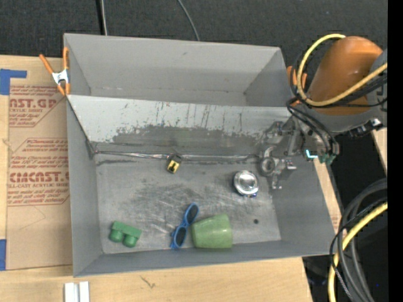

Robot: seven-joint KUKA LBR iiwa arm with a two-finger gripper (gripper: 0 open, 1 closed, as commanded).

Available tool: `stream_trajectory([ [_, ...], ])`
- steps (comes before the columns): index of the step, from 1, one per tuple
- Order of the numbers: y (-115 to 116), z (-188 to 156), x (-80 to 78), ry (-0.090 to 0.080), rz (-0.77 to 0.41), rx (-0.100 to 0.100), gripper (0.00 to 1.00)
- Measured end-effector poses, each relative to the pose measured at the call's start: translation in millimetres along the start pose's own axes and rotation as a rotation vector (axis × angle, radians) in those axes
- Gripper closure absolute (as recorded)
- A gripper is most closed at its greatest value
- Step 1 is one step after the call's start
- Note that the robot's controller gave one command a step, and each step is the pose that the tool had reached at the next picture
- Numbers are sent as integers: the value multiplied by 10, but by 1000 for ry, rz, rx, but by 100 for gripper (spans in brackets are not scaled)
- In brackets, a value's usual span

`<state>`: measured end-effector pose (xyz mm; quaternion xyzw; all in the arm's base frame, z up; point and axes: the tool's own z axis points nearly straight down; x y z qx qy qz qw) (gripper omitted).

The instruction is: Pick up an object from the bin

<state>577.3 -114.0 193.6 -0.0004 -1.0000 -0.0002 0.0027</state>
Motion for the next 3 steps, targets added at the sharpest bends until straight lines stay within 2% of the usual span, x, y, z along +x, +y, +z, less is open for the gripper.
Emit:
stream_trajectory([
  [1,662,1206,-51,-14,-196,3,0],
  [2,1019,1179,602,-17,-884,6,0],
  [3,1445,1206,726,-15,-972,9,0],
])
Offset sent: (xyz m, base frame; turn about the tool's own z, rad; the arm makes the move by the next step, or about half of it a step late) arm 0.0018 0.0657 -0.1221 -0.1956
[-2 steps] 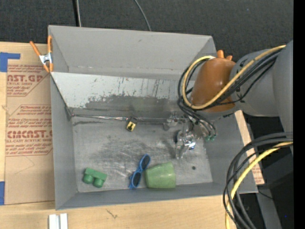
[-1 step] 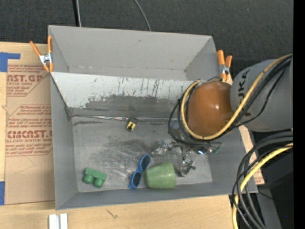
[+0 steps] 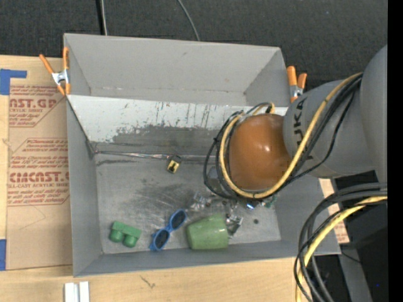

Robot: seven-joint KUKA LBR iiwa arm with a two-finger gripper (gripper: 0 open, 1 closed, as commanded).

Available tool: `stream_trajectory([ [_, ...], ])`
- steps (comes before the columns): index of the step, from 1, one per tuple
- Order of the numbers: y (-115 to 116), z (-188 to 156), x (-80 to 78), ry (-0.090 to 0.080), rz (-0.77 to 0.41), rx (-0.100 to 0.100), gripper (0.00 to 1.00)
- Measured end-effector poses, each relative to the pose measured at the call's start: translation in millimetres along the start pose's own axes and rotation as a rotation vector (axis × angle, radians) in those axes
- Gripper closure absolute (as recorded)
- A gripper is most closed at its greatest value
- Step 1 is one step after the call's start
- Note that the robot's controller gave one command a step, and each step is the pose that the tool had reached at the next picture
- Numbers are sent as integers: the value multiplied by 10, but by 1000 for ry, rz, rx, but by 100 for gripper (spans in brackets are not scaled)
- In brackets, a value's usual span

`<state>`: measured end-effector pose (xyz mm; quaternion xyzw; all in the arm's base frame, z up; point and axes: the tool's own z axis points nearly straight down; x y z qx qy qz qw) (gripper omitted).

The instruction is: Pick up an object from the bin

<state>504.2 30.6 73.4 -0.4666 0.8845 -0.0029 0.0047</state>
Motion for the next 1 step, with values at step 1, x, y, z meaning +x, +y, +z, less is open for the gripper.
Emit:
stream_trajectory([
  [1,2,-18,-26,-6,1,1,100],
])
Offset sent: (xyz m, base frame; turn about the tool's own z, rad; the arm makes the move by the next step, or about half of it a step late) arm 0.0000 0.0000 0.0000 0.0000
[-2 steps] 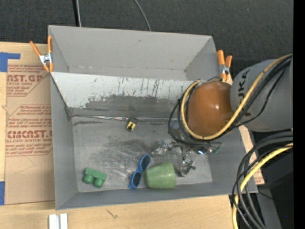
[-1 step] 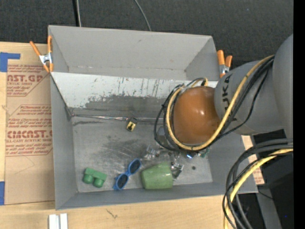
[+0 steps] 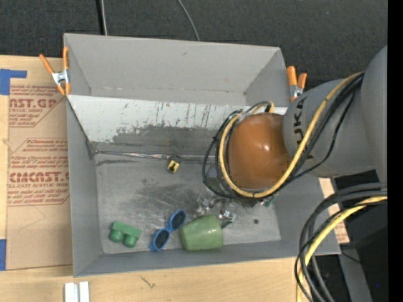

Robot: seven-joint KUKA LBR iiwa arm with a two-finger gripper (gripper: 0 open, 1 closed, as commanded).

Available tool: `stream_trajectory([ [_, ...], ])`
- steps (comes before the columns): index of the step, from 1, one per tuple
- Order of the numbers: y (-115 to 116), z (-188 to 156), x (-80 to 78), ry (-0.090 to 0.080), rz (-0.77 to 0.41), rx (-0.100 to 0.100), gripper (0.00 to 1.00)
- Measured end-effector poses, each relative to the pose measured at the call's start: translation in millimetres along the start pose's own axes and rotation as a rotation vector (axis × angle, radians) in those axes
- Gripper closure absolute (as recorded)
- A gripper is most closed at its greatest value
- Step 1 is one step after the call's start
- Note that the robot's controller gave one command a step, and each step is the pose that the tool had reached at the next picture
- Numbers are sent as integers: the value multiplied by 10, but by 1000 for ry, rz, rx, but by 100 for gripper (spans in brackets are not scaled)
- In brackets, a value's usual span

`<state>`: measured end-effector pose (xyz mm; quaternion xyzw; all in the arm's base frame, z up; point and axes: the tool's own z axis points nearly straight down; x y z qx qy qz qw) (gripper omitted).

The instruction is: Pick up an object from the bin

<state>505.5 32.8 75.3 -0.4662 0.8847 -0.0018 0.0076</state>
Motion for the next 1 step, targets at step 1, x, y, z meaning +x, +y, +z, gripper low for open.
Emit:
stream_trajectory([
  [1,-116,-1605,113,6,19,-4,100],
])
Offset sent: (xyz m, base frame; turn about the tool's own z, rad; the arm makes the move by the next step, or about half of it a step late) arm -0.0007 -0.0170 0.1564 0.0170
